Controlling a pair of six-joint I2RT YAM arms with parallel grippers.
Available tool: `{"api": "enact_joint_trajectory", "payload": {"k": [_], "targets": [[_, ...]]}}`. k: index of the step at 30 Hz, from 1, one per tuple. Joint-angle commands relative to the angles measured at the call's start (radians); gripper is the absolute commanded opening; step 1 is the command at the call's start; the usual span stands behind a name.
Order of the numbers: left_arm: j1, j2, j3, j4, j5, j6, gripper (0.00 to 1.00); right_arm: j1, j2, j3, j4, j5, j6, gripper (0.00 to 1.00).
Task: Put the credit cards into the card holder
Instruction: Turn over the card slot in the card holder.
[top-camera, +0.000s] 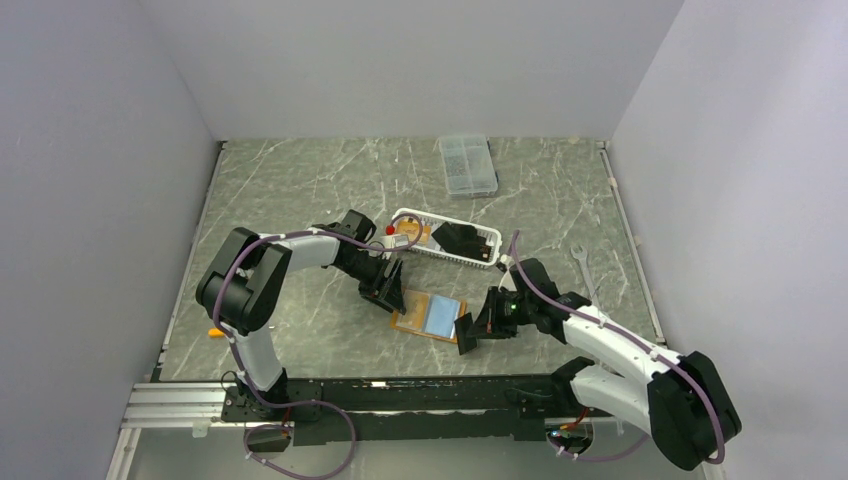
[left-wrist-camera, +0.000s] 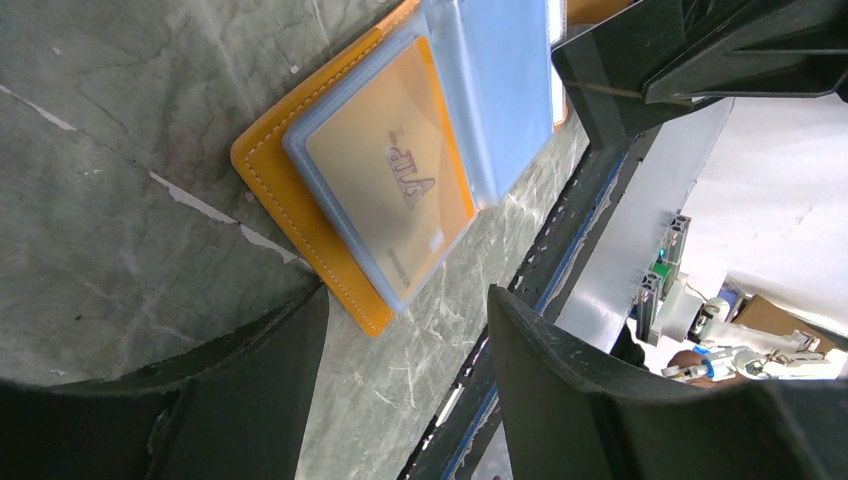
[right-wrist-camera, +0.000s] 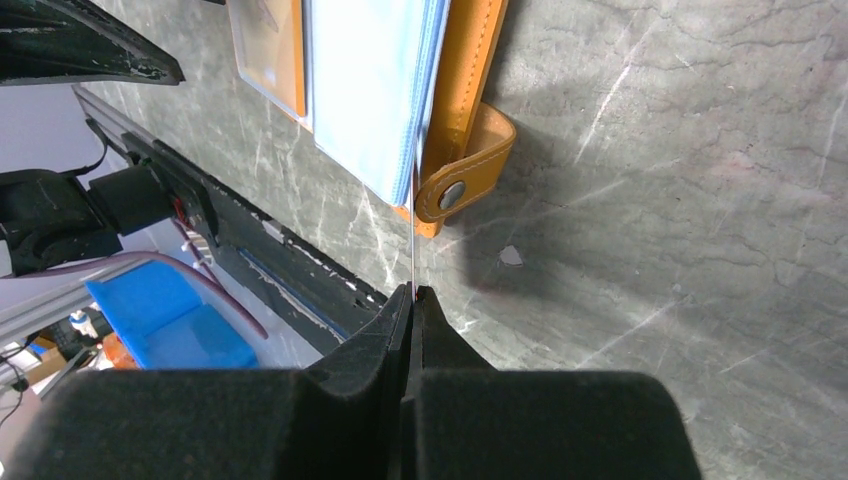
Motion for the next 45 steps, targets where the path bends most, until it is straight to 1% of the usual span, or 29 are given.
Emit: {"api": "enact_joint_trajectory", "payload": {"k": [1,7,15,25,31,38,45], "targets": [[-0.004,-0.007,0.021,0.023,-0.014,0.034,0.66,-0.005,0.004,-0.016,0.05,-0.02,0.005,0.0],[-0.003,-0.006,0.021,0.022,-0.013,0.037,0.65,-0.005,-0.002,-0.021,0.065,-0.029,0.007,0.0],[-0.003,-0.006,0.019,0.022,-0.013,0.038,0.65,-0.005,-0.055,-0.009,0.016,-0.02,0.0,0.0],[-0.003,-0.006,0.021,0.019,-0.012,0.038,0.65,-0.006,-0.015,-0.009,0.052,-0.038,-0.004,0.0],[-0.004,-0.004,0.022,0.018,-0.012,0.039,0.65,-0.005,-0.031,-0.015,0.077,-0.05,0.005,0.0],[-0.003,-0.004,0.023,0.018,-0.01,0.038,0.65,-0.005,-0.046,-0.012,0.079,-0.057,0.009,0.0],[-0.003,-0.008,0.025,0.016,-0.009,0.039,0.65,-0.007,0.006,-0.017,0.046,-0.029,-0.005,0.0]]}}
